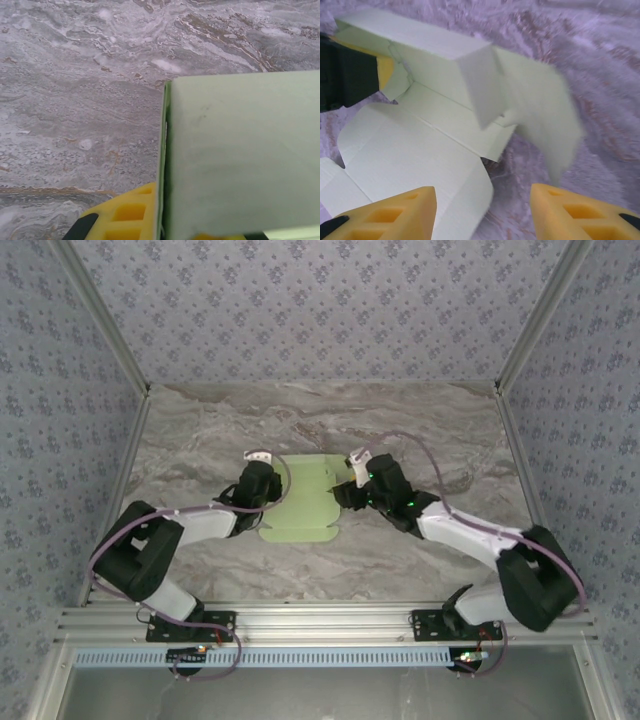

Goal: Fold the paper box

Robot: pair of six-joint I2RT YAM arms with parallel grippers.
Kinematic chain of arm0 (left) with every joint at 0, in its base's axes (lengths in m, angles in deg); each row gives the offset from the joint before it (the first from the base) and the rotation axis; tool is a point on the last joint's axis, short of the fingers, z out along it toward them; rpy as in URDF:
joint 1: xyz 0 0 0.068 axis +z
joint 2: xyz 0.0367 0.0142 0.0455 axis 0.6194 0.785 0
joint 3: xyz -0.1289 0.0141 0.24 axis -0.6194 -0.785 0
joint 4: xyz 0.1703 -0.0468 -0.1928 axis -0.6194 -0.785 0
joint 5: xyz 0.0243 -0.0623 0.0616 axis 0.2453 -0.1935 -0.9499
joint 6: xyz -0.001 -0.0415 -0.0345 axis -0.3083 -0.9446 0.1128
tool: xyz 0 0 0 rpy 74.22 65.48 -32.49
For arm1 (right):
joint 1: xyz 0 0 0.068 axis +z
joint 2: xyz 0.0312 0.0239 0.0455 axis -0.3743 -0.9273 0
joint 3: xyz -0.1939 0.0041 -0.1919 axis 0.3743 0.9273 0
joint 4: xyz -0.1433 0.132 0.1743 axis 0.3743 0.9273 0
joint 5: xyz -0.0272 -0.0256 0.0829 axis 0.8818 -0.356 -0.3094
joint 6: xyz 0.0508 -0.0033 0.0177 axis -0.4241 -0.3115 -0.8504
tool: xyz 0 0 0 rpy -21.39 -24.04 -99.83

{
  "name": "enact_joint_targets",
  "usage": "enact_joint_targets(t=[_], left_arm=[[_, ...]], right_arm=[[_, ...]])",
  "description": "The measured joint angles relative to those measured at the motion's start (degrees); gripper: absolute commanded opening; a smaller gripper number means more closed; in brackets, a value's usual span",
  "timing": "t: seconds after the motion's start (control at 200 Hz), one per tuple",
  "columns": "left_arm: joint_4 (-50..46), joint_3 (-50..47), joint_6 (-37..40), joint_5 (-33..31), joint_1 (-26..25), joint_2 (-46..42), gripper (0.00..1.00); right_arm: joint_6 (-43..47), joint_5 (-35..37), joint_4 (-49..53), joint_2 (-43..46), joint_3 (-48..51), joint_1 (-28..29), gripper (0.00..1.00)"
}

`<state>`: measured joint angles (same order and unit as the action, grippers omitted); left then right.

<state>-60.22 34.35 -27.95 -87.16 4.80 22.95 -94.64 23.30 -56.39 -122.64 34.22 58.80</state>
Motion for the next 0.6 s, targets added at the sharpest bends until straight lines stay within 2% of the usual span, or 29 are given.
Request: enact_joint_targets(t=[0.1, 0.185, 0.26, 0.38, 0.485, 0.6], left_arm=[[-0.02, -0.57, -0.68, 0.83, 0.74, -1.31, 0.05], [-0.24, -1.22, -1.09, 1.64, 0.98, -2.78, 0.05], [-0.48, -1.68, -1.29, 2.34, 1.2, -4.15, 0.05], [-0.68, -1.81, -1.31, 2.97, 1.22, -5.51, 0.05], [-0.76, -1.81, -1.31, 3.65, 1.22, -5.68, 0.05], [-0.92, -1.81, -1.29, 4.07, 1.22, -5.68, 0.05]], right_arm=[[1.11, -2.05, 1.62, 5.57, 0.87, -5.7, 0.57], [1.38, -4.37, 1.57, 6.45, 0.96, -11.96, 0.56], [1.53, -7.1, 1.42, 4.31, 0.9, -17.53, 0.54], [2.21, -13.25, 1.33, -3.82, -0.9, -24.11, 0.51], [3.52, -19.17, 1.36, -10.16, -3.21, -25.44, 0.51], [5.99, -25.14, 1.14, -13.81, -5.64, -22.93, 0.51]])
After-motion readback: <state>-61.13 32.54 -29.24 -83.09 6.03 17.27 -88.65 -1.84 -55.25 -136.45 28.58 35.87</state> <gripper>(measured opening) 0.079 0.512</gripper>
